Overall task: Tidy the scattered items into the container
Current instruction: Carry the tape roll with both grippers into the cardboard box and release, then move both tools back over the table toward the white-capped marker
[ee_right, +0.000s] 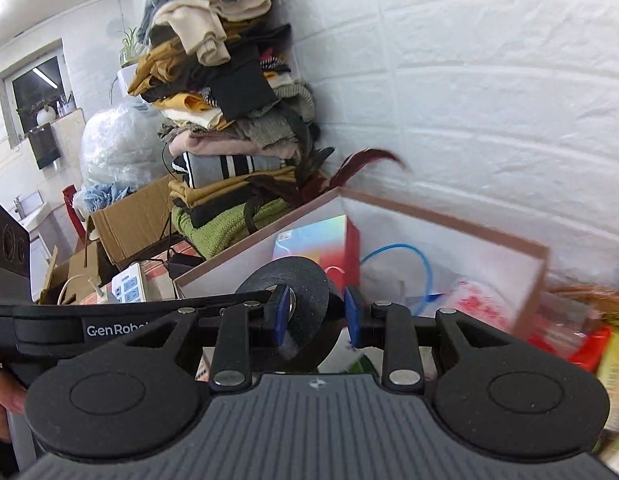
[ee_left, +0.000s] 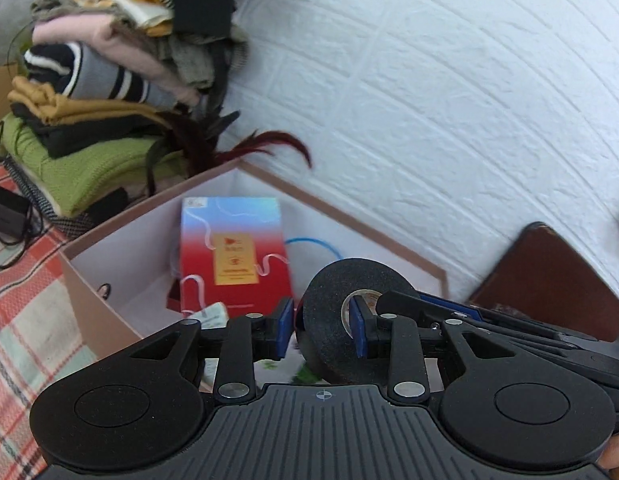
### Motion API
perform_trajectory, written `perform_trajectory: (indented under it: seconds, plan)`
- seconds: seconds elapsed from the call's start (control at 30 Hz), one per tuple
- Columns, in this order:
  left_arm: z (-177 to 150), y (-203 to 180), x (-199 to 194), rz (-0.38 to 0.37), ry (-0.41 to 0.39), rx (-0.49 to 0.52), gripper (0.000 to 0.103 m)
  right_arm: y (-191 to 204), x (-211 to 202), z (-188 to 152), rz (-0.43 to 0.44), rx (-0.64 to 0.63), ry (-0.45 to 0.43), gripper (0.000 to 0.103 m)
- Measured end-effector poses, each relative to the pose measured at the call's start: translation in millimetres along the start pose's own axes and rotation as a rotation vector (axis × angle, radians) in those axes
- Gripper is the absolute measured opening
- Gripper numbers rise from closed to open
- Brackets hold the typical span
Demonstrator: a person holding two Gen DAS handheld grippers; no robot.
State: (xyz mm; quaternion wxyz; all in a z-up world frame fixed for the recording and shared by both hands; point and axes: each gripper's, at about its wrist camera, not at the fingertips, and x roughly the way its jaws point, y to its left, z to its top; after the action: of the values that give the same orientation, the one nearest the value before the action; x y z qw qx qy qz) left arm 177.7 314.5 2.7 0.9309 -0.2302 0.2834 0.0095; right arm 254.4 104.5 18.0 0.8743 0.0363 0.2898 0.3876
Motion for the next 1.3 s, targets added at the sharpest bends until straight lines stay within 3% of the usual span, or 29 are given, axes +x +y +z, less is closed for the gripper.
perform_trajectory:
  seconds: [0.03,0.07,0.1,0.2,0.4,0.67,0.8,0.9,1.03,1.17,1.3]
  plan:
    - [-1.5,8.1,2.6,0.046,0.012,-0.04,0.082,-2.5,5.5,-1.9,-0.005,0.012,0.001,0.043]
    - [-5.1,15.3,1.8,0.067,-0.01,-0.071,0.087,-5.7,7.6,-5.5,-0.028,0.024,-0.006,0.063]
    - [-8.5,20.9,-0.4,0.046,-0.035,-0.091,0.088,-8.6,8.8,-9.5,-0.045,0.027,-0.012,0.067]
    - [-13.9,30.1,-5.0,-0.035,-0.061,-0.149,0.088,-16.3,9.3,-19.7,-0.042,0.045,0.015,0.068]
    - [-20.5,10.5,-11.1,-0.046,-0.04,-0.128,0.089,-19.0,-11.7,-26.5,-0.035,0.059,0.011,0.072]
    - [-33.8,-23.8,-44.2,-0.065,-0.038,-0.108,0.096,-10.9,-82.1,-21.3,-0.04,0.031,-0.083,0.099]
    - [-47.3,-50.9,-65.7,-0.099,-0.043,-0.063,0.097,-12.0,-129.6,-26.8,-0.036,0.012,-0.141,0.102]
    - [-63.0,-77.7,-76.0,-0.172,-0.017,-0.012,0.098,-20.8,-165.6,-41.5,-0.046,0.012,-0.186,0.102]
    - [-93.0,-112.8,-81.3,-0.229,0.003,0.072,0.103,-45.5,-202.4,-71.9,-0.103,0.099,-0.213,0.103]
    - [-130.4,-131.7,-70.3,-0.219,0.052,0.119,0.103,-77.7,-225.4,-115.0,-0.179,0.234,-0.193,0.103]
    - [-169.1,-139.5,-48.8,-0.172,0.127,0.143,0.103,-98.4,-225.6,-161.8,-0.298,0.313,-0.112,0.103]
